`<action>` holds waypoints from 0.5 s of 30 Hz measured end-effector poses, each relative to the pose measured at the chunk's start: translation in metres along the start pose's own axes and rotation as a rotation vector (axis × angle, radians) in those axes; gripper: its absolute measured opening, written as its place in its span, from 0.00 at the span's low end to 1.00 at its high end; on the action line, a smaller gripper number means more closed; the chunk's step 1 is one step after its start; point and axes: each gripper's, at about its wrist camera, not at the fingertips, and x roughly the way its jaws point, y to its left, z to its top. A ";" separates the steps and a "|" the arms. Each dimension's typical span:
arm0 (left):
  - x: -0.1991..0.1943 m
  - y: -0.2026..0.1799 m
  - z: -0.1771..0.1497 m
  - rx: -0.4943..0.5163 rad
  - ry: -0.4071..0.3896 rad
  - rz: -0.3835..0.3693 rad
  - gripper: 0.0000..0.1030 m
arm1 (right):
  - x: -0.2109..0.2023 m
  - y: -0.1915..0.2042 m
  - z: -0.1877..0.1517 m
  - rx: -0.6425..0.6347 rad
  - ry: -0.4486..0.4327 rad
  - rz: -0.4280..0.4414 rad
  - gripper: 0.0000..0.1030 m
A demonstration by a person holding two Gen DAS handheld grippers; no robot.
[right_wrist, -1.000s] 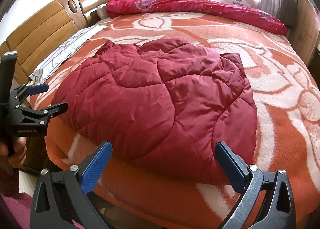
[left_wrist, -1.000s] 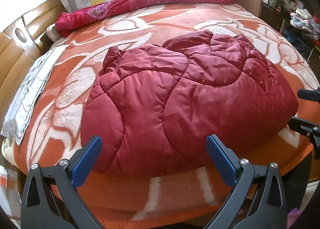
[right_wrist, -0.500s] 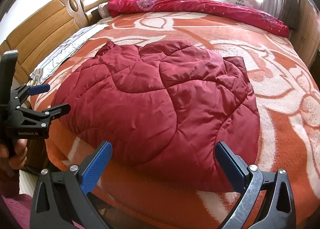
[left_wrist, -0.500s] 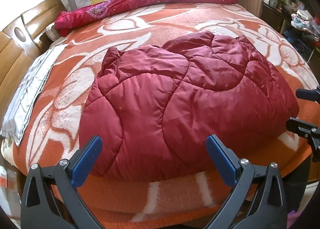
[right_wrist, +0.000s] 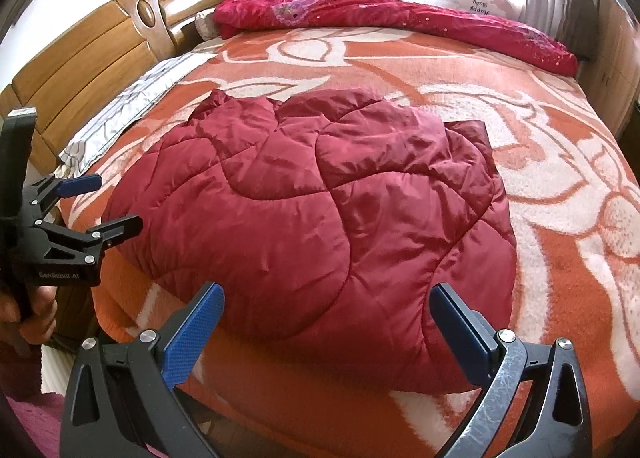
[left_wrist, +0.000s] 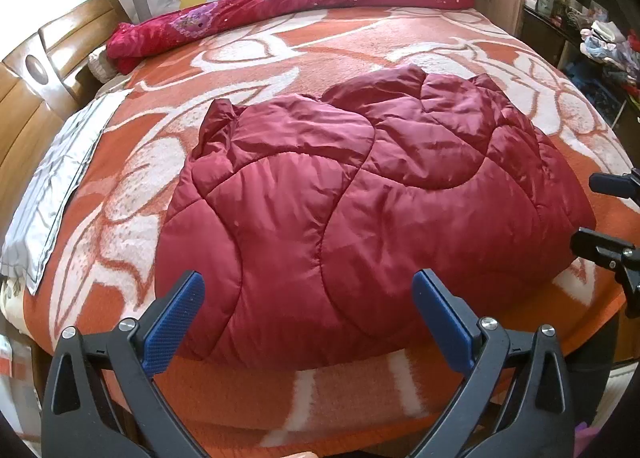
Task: Fold large clothes
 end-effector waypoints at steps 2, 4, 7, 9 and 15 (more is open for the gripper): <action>0.000 0.000 0.001 0.000 -0.002 0.003 1.00 | 0.000 0.000 0.001 0.000 -0.001 0.000 1.00; 0.001 0.000 0.002 -0.002 0.000 0.004 1.00 | 0.000 -0.001 0.003 0.000 0.000 -0.001 1.00; 0.001 0.000 0.002 -0.004 0.001 0.002 1.00 | 0.000 -0.001 0.003 -0.001 0.000 -0.001 1.00; 0.001 0.001 0.003 -0.005 0.000 0.004 1.00 | 0.001 -0.001 0.004 0.000 0.000 -0.001 1.00; 0.002 0.002 0.005 -0.009 0.000 0.005 1.00 | 0.001 -0.002 0.006 -0.001 -0.001 0.000 1.00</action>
